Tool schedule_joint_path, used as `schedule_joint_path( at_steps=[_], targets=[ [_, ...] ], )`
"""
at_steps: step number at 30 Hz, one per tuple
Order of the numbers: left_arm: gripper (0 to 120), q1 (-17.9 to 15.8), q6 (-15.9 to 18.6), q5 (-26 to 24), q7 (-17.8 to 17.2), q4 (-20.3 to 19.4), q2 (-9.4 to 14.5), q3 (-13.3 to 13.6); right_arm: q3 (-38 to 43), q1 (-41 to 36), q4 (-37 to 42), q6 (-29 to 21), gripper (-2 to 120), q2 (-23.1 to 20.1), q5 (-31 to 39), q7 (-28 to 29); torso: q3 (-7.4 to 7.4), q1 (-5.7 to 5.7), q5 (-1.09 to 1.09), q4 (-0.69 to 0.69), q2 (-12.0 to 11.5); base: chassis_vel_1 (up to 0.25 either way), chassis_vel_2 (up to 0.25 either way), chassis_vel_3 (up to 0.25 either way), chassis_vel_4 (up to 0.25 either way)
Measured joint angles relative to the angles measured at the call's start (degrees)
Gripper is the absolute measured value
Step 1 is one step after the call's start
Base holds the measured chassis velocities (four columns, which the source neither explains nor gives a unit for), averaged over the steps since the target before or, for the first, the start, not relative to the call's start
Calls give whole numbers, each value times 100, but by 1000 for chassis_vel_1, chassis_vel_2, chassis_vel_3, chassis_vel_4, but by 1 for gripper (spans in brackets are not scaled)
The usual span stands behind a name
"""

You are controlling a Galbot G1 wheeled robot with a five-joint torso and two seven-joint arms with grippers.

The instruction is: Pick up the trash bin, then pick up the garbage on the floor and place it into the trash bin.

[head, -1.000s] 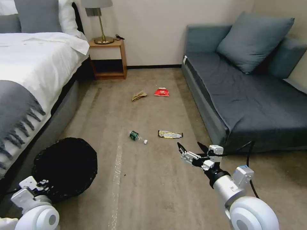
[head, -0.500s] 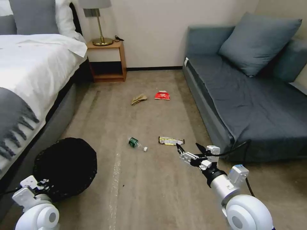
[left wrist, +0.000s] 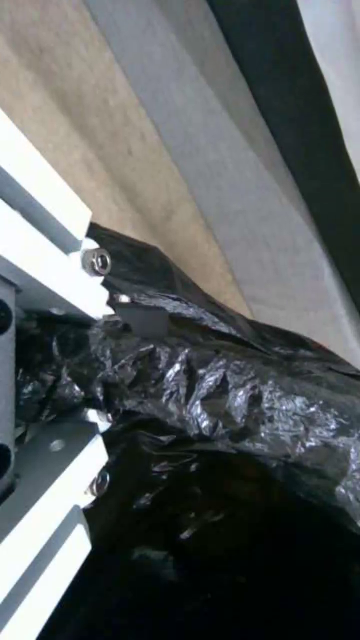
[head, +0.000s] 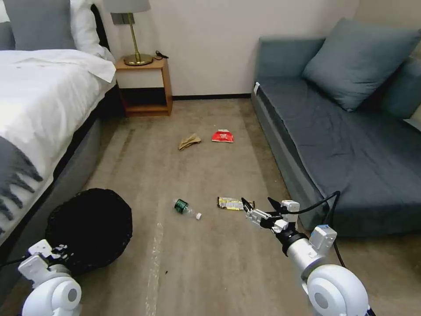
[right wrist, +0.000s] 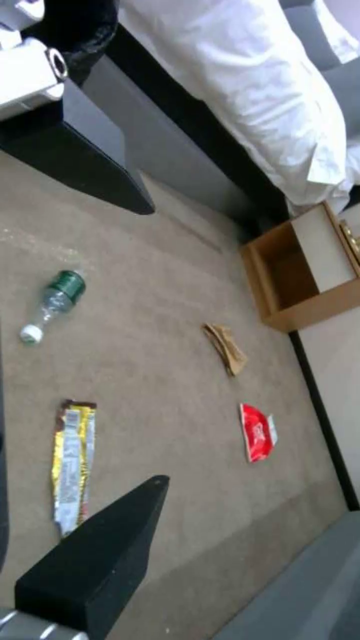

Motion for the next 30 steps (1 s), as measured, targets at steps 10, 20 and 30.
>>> schedule_joint_path(
  at_steps=[10,20,30],
  targets=[
    [1,33,-20,20,3,29,-42,-12,-22,11,-54,-9,100,5,-24,-40,-1,0,0,0,0,-114,116,110,-118],
    [1,85,-28,33,7,11,-50,-28,-2,-53,2,-7,100,5,-50,-58,0,0,0,0,0,-117,107,115,-120],
    [1,150,-77,33,30,9,-55,-53,-6,-139,57,-8,100,43,-133,-122,-1,0,0,0,0,-84,105,97,-102]
  ],
)
